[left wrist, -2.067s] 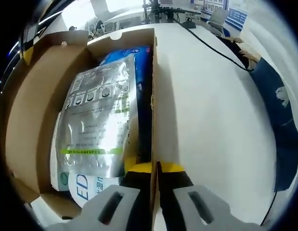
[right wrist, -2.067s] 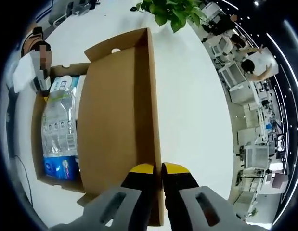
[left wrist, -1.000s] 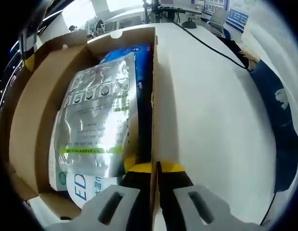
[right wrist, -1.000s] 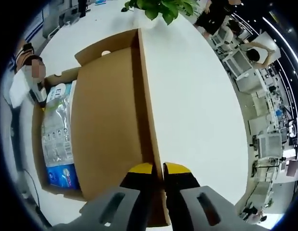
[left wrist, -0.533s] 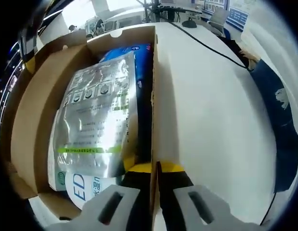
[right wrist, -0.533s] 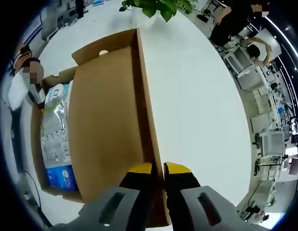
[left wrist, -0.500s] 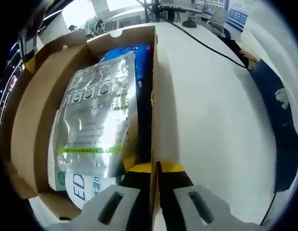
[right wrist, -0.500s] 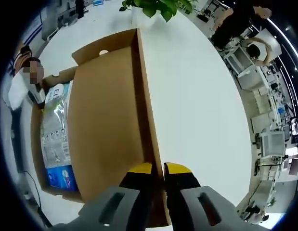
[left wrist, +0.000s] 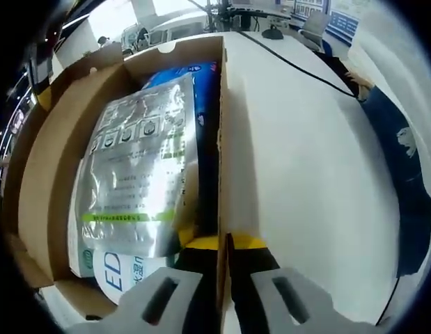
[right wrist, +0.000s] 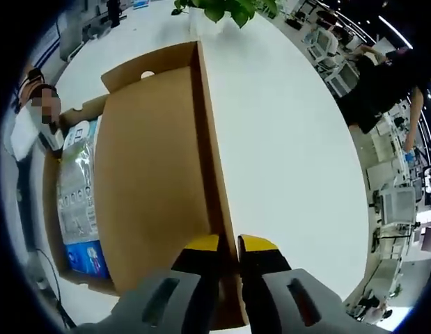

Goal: Operate the shoe box by opening the lid, removing the specified soft item, and placing it in the target area until the item is outside and the box remains undamaged.

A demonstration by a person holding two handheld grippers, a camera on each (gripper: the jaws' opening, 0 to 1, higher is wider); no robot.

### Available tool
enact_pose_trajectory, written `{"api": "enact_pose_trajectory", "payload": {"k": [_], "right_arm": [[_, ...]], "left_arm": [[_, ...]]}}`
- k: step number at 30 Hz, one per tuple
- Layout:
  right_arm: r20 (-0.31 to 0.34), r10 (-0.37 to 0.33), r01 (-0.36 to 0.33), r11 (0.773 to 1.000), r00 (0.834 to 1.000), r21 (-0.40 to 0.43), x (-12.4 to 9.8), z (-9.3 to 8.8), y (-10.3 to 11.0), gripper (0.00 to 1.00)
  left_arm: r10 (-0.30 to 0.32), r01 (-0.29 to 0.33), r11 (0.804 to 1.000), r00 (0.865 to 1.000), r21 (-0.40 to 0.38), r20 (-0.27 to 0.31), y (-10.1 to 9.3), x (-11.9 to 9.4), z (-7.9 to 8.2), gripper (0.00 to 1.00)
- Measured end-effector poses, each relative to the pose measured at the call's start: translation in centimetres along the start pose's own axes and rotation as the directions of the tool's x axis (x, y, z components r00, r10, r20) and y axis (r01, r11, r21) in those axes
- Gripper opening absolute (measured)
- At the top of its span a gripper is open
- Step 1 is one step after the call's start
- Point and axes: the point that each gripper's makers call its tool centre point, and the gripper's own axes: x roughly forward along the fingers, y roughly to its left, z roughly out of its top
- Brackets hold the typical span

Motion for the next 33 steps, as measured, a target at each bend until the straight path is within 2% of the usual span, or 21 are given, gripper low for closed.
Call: {"api": "enact_pose_trajectory", "payload": {"k": [8,23,30,33], "right_arm": [[0.002,0.021,-0.021,1.000,1.000,-0.005,1.7,-0.5,-1.1,0.07],[-0.014,0.037,-0.037,0.999,0.999,-0.014,2.7,-0.8,-0.9,0.09],[-0.021,0.041,-0.041,0.999,0.999,-0.023,4.3,-1.1,-1.6,0.10],[-0.024,0.041,-0.042,0.999,0.999,-0.023,4.3,-1.0,-1.4,0.10]], "left_arm": [[-0.001,0.001,1.000,1.000,0.004,0.002,-0.1,0.1,0.0,0.01],[-0.003,0.003,1.000,1.000,0.007,0.002,-0.1,0.1,0.0,0.01],[-0.001,0.001,1.000,1.000,0.012,0.004,-0.1,0.2,-0.1,0.01],[-0.001,0.001,1.000,1.000,0.011,0.003,-0.1,0.3,-0.2,0.01]]}}
